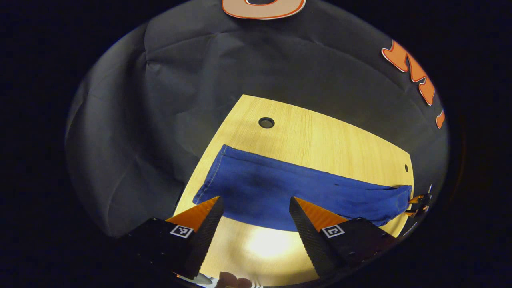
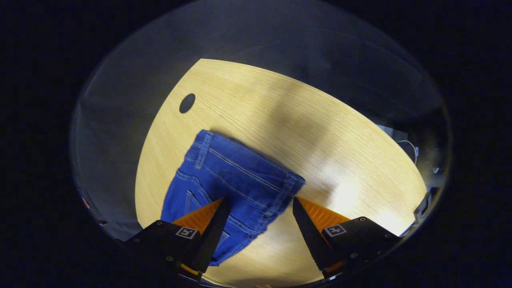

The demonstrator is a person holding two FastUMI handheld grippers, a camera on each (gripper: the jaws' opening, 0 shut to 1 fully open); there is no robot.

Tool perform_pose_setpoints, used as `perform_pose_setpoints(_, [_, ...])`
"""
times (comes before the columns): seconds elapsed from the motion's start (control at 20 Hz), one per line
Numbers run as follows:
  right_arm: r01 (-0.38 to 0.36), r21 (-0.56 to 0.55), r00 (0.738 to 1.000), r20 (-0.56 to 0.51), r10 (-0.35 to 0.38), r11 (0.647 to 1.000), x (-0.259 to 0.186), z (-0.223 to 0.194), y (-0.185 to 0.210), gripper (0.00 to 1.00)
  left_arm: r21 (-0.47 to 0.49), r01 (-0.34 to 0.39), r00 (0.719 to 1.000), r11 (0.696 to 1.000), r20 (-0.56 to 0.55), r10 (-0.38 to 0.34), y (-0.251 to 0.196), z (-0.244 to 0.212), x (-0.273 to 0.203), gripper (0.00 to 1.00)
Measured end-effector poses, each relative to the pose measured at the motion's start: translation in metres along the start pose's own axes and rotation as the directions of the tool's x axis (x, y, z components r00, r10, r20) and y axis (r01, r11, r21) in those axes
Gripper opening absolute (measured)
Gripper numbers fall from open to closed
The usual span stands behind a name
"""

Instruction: Grasp the waist and the cuffs of the jeans and fold them to make the two legs overlap; first hold the waist and fold one-third of the jeans toward the cuffs, then hold the cuffs and fold the remaining one-third in the same direction to finish folding.

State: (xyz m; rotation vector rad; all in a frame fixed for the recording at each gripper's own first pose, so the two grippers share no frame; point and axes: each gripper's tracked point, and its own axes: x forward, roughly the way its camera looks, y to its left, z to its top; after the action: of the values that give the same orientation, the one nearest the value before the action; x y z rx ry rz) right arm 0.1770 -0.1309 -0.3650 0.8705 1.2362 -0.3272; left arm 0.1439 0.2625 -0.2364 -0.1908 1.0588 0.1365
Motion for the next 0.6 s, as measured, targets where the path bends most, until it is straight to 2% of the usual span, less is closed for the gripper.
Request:
perform_pose_setpoints(0.1, [0.012,-0.017,1.0,-0.024,-0.013,1.0,0.003,-0.007,-0.003,0.98,0.019,0.048,0.997,0.999,-0.064,-0.046,-0.018,-0.02,-0.013,1.0])
perform_pose_setpoints(0.15, [0.011,-0.026,0.999,-0.052,-0.012,1.0,0.006,-0.012,-0.001,0.98,0.049,0.038,0.995,0.998,-0.092,-0.033,-0.019,-0.03,-0.02,0.98])
perform_pose_setpoints(0.3, [0.031,-0.053,0.998,-0.046,-0.033,0.998,0.008,-0.007,0.004,0.97,0.194,-0.022,0.993,0.981,-0.106,0.043,-0.015,-0.046,-0.022,0.99])
perform_pose_setpoints(0.5, [0.064,-0.089,0.997,-0.042,-0.068,0.994,0.014,-0.002,0.009,0.94,0.18,-0.026,0.996,0.983,-0.079,0.041,-0.011,-0.044,-0.025,0.98])
perform_pose_setpoints(0.55, [0.046,-0.086,0.998,-0.041,-0.049,0.995,0.017,-0.003,0.014,0.88,0.159,-0.027,0.997,0.987,-0.064,0.037,-0.011,-0.045,-0.026,0.98])
perform_pose_setpoints(0.6, [0.021,-0.084,0.999,-0.033,-0.023,0.996,0.016,-0.002,0.018,0.77,0.136,-0.027,0.998,0.99,-0.054,0.034,-0.01,-0.047,-0.024,0.98])
